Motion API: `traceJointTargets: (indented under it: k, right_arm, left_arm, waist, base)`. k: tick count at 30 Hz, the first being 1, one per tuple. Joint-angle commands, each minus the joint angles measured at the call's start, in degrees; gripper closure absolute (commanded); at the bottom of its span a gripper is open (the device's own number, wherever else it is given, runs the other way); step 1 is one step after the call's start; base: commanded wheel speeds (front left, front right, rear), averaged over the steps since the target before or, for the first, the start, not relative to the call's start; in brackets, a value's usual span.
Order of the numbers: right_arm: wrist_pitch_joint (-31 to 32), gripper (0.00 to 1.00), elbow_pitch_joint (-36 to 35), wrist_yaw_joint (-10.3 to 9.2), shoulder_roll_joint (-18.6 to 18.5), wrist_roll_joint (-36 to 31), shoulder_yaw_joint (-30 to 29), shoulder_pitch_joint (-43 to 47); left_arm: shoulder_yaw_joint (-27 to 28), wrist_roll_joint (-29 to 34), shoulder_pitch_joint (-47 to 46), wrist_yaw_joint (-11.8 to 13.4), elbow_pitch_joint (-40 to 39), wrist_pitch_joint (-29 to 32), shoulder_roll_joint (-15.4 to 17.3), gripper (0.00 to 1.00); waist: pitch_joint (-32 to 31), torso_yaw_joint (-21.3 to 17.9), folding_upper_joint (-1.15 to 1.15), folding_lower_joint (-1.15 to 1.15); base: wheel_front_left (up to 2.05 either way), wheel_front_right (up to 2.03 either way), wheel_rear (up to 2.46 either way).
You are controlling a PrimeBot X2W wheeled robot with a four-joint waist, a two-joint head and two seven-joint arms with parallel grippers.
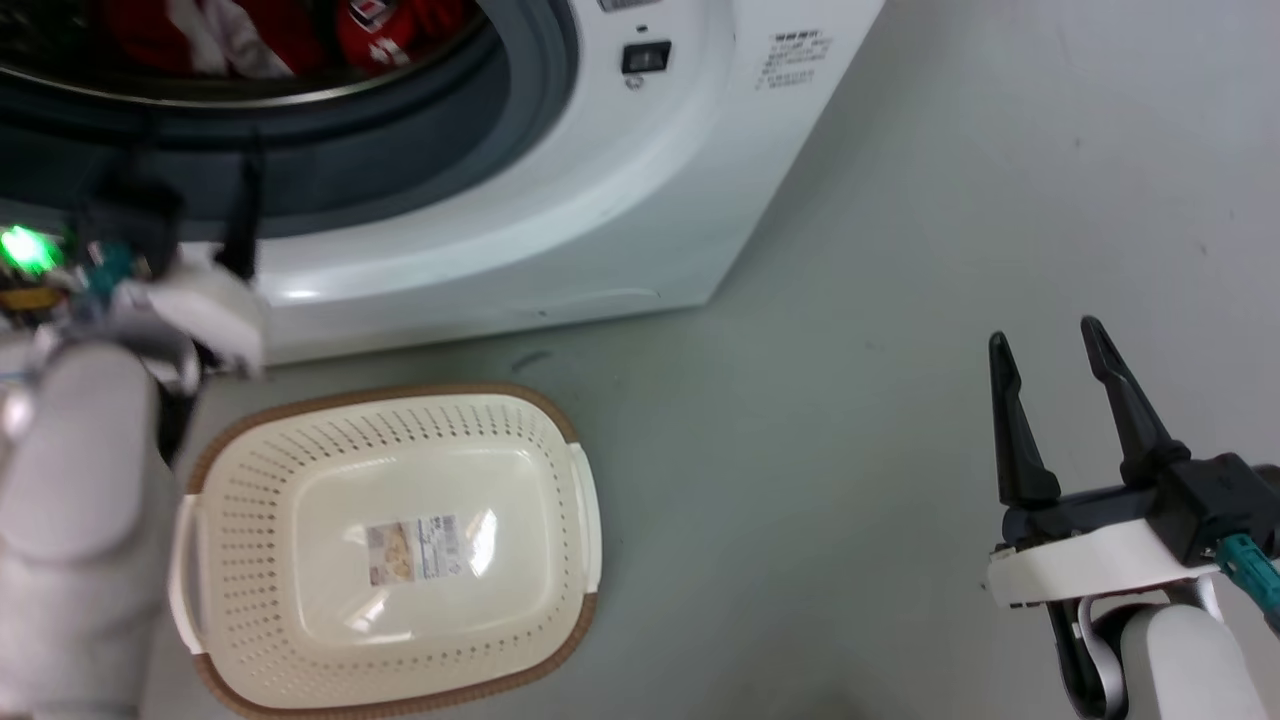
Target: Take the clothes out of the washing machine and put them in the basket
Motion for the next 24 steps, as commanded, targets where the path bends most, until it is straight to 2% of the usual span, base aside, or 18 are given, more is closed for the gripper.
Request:
traceJointTargets:
  k: [1,6,7,9,10,11,17,24]
  right_arm:
    - [-0.1,0.00,-0.5,-0.05,0.1,0.6,0.5,-1.8]
    - [-0.1,0.00,-1.3,-0.06,0.1,2.5,1.3,-3.9]
    - [-0.1,0.00,-1.3,-0.06,0.1,2.5,1.3,-3.9]
    - [-0.1,0.00,-1.6,-0.05,0.1,3.1,1.9,-4.4]
    - [-0.1,0.00,-1.9,-0.06,0.1,3.9,2.4,-5.0]
    - [-0.1,0.00,-1.9,-0.06,0.1,3.9,2.4,-5.0]
    - [-0.1,0.00,-3.0,-0.06,0.1,6.1,4.0,-6.0]
    - [-0.1,0.00,-4.1,-0.06,0.1,8.9,6.2,-6.3]
  left_arm:
    - [-1.6,1.0,-6.4,-0.4,2.6,2.5,2.2,0.00]
    - [-7.2,1.8,-21.6,-0.8,8.8,10.1,6.8,0.00]
    - [-7.2,1.8,-21.6,-0.8,8.8,10.1,6.8,0.00]
    - [-10.6,1.0,-27.3,-0.8,11.6,13.8,8.7,0.00]
    - [-14.2,0.0,-32.9,-0.8,14.1,17.4,10.6,0.00]
    - [-14.2,0.0,-32.9,-0.8,14.1,17.4,10.6,0.00]
    - [-24.7,-5.2,-47.3,-0.8,19.7,28.7,15.4,0.00]
    - [-31.0,-12.9,-58.6,-0.8,22.5,41.3,20.7,0.00]
  waist:
    - [6.6,-3.6,0.00,-0.01]
    - [11.8,-5.4,0.00,-0.01]
    - [11.8,-5.4,0.00,-0.01]
    - [13.6,-6.3,0.00,-0.01]
    - [15.4,-7.1,0.00,-0.01]
    - [15.4,-7.1,0.00,-0.01]
    - [20.1,-9.4,0.00,-0.01]
    - [24.5,-12.7,0.00,-0.01]
  base:
    - [0.00,0.00,0.00]
    - [0.00,0.00,0.00]
    - [0.00,0.00,0.00]
    - [0.00,0.00,0.00]
    - [0.00,0.00,0.00]
    - [0.00,0.00,0.00]
    - [0.00,0.00,0.00]
    - [0.00,0.00,0.00]
